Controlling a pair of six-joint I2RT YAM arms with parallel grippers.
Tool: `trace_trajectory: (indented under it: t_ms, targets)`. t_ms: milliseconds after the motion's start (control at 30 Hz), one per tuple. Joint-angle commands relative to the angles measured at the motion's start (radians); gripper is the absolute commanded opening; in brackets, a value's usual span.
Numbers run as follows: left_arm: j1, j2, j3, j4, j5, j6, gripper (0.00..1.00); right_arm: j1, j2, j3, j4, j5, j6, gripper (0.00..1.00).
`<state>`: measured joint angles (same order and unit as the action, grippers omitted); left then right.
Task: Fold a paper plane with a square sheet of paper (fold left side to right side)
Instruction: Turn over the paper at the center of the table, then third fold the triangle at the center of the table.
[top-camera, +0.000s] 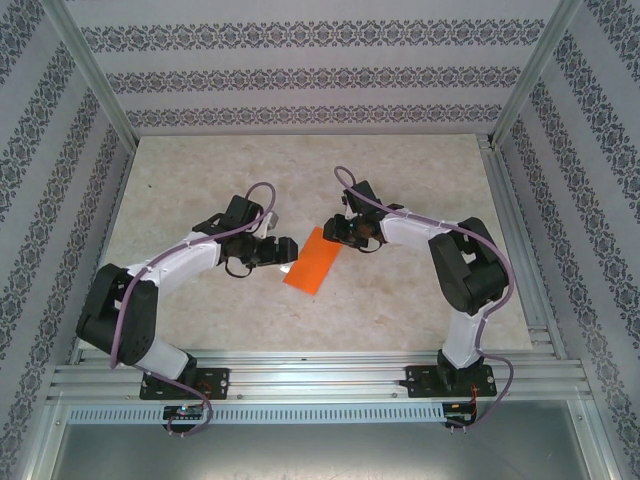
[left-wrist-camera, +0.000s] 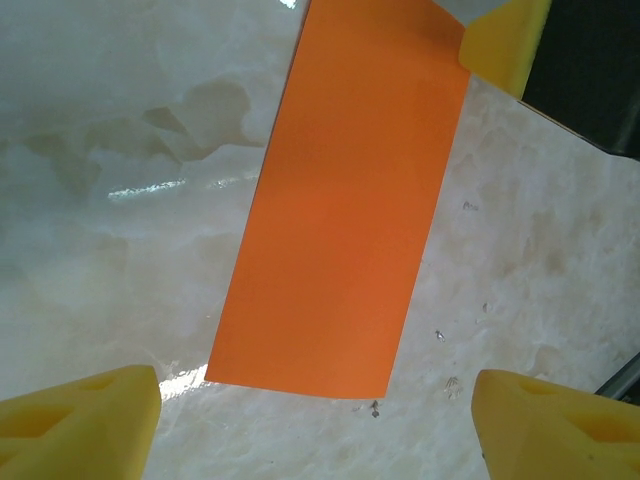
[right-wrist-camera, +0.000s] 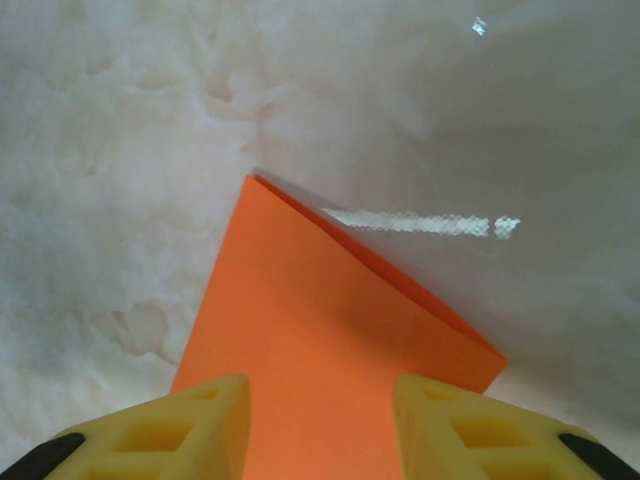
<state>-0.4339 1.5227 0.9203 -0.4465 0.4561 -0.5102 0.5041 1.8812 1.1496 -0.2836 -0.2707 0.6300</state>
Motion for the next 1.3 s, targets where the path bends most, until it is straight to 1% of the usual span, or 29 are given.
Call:
trace_trajectory:
  t_ms: [0,433,533,633,833,1067,1267]
  targets:
    - [0.01,0.034,-0.017,0.084,0.038,-0.021,0.83,0.002,0.02,0.012,-0.014,0.03,-0.016,0.42]
    - [0.01,0.153,-0.017,0.149,0.099,-0.049,0.86,-0.013,0.068,-0.008,-0.005,0.021,-0.036,0.42]
    - [0.01,0.172,-0.017,0.16,0.11,-0.059,0.85,-0.017,0.065,-0.02,0.004,0.021,-0.036,0.42]
    - [0.007,0.196,-0.015,0.182,0.137,-0.072,0.81,-0.02,0.066,-0.031,0.014,0.013,-0.037,0.42]
    - [0.0,0.229,-0.016,0.201,0.159,-0.088,0.76,-0.021,0.065,-0.036,0.027,-0.006,-0.035,0.42]
    - [-0.018,0.245,-0.025,0.239,0.195,-0.113,0.65,-0.021,0.067,-0.033,0.026,-0.016,-0.035,0.42]
    - [-0.017,0.229,-0.028,0.241,0.195,-0.12,0.51,-0.021,0.066,-0.033,0.031,-0.02,-0.038,0.42]
